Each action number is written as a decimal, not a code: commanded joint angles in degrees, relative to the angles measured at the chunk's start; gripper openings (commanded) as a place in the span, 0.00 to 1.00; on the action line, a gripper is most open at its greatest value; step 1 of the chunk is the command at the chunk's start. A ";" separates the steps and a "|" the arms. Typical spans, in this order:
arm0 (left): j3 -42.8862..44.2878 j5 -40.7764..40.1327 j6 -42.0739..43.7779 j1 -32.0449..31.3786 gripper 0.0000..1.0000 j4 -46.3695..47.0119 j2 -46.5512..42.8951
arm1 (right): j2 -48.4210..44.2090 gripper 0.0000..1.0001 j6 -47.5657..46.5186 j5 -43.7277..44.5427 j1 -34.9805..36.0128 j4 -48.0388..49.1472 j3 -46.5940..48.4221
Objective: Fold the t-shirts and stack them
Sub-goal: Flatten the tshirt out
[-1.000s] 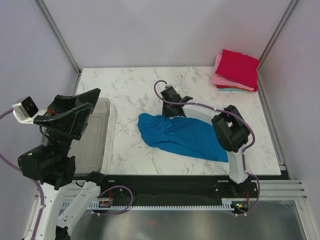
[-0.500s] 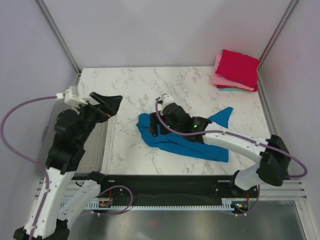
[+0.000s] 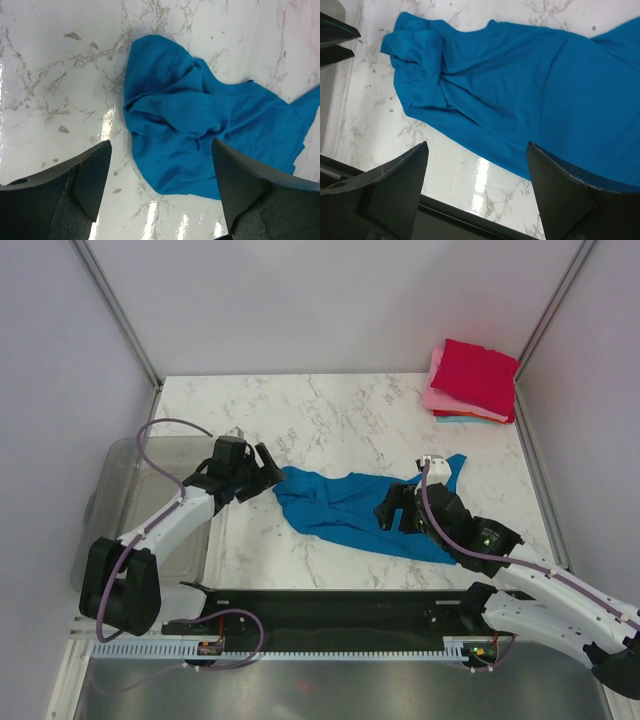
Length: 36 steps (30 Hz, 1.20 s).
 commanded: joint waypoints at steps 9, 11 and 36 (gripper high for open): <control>0.40 -0.45 4.07 0.99 0.73 14.44 13.54 | -3.48 0.88 0.46 2.61 0.09 -5.04 -2.11; 0.75 -0.28 4.16 1.08 0.67 15.41 15.82 | -3.12 0.88 0.20 2.79 0.09 -5.12 -2.20; 12.36 -17.42 10.84 1.08 0.02 -14.19 -25.63 | 9.00 0.92 1.95 5.16 -17.73 -8.20 0.43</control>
